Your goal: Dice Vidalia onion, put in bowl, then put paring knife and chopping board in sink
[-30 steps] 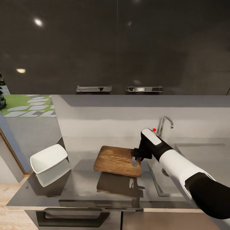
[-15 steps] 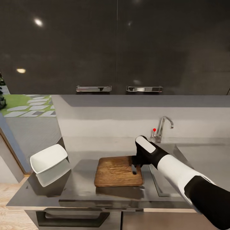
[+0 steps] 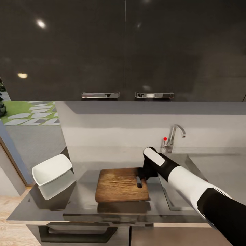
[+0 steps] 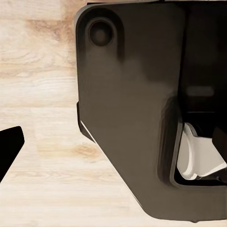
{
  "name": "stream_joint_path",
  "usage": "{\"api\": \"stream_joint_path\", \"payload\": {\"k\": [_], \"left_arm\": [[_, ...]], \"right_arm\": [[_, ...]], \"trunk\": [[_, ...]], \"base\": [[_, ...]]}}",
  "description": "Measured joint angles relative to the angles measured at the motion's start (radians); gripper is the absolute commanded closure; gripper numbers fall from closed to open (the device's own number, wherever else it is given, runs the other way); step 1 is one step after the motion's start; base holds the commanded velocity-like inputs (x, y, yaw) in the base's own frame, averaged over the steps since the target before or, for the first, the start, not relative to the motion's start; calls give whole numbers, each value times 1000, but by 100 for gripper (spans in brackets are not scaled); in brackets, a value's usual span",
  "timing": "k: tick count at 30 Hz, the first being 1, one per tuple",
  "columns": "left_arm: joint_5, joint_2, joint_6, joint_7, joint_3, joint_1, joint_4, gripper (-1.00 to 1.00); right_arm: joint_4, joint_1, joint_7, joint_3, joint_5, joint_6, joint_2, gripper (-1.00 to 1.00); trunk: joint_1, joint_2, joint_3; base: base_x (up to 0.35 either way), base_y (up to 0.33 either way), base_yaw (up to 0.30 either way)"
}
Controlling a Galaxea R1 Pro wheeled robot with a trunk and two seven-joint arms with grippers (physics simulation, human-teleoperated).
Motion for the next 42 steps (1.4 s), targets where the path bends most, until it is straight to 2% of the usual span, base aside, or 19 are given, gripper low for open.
{"api": "stream_joint_path", "payload": {"k": [3,11,17,20,21,22,23,42], "left_arm": [[0,0,0,0,0,0,0,-100],[0,-2,0,0,0,0,0,-100],[0,-2,0,0,0,0,0,-100],[0,-2,0,0,0,0,0,-100],[0,-2,0,0,0,0,0,-100],[0,-2,0,0,0,0,0,-100],[0,-2,0,0,0,0,0,-100],[0,-2,1,0,0,0,3,-100]], "right_arm": [[1,0,16,2,15,4,-9,100],[1,0,22,1,7,4,-14,100],[1,0,28,1,8,4,-14,100],[1,0,91,1,-1,2,-14,100],[1,0,134,1,11,5,-15,100],[0,0,143,0,-3,-1,-14,100],[1,0,148,0,6,1,-15,100],[1,0,154,0,9,4,-22,100]], "trunk": [[0,0,0],[0,0,0],[0,0,0],[0,0,0],[0,0,0],[0,0,0],[0,0,0],[0,0,-23]], "base": [[0,0,0],[17,0,0],[243,0,0],[54,0,0],[10,0,0],[5,0,0],[3,0,0],[0,0,0]]}}
